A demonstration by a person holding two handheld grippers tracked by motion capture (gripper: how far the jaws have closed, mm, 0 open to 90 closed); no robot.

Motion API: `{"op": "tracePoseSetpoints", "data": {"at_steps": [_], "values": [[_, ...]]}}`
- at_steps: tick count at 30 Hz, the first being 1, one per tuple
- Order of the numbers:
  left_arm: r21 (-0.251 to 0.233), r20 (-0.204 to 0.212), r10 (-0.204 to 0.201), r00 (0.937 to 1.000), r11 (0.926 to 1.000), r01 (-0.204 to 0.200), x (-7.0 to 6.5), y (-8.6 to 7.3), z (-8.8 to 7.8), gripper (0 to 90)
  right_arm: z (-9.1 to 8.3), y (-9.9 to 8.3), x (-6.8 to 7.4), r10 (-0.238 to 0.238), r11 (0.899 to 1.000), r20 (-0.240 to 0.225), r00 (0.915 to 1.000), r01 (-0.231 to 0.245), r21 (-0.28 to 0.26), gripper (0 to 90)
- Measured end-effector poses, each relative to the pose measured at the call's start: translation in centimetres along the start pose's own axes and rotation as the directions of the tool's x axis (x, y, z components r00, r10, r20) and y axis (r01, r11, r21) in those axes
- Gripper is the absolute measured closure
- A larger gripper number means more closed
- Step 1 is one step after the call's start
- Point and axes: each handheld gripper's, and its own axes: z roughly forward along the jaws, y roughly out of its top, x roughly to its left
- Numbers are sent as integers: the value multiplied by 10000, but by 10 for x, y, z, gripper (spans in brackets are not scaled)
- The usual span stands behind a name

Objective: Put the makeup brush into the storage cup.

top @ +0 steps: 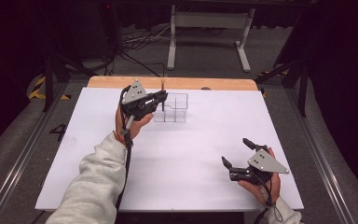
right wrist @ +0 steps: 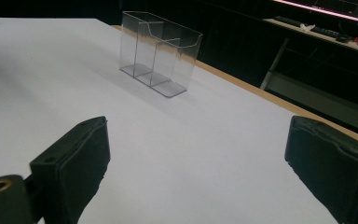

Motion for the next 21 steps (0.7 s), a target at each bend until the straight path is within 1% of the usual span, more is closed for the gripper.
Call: {"op": "tracePoseSetpoints", "data": {"at_steps": [2,8,10,15,17,18,19,21], "values": [[35,-54,-49,10000,10000,49,0,2,3,826,1,0,0,22,10000,8,10000,-22,11,71],[27,-173,20,9998,10000,-20,2,10,9,826,1,-1,-1,41,10000,-12,10000,-41,3,70],[26,-182,-20,9998,10000,21,3,11,12,826,1,-1,-1,79,10000,-43,10000,-79,6,71],[83,-258,-127,9996,9999,129,8,11,19,826,2,-2,0,85,10000,-84,9999,-85,51,70],[34,-208,-129,9997,9999,130,10,10,21,826,2,-2,0,63,10000,-117,9999,-63,54,70],[36,-319,-108,9994,9999,109,11,10,22,826,2,-2,0,69,10000,-116,9999,-69,54,70],[83,-330,-89,9994,9999,92,12,10,23,826,3,-2,1,83,9999,-140,9999,-82,63,70],[-40,-288,-142,9995,9999,141,14,10,26,826,3,-2,1,71,10000,-145,9999,-71,56,69]]}}
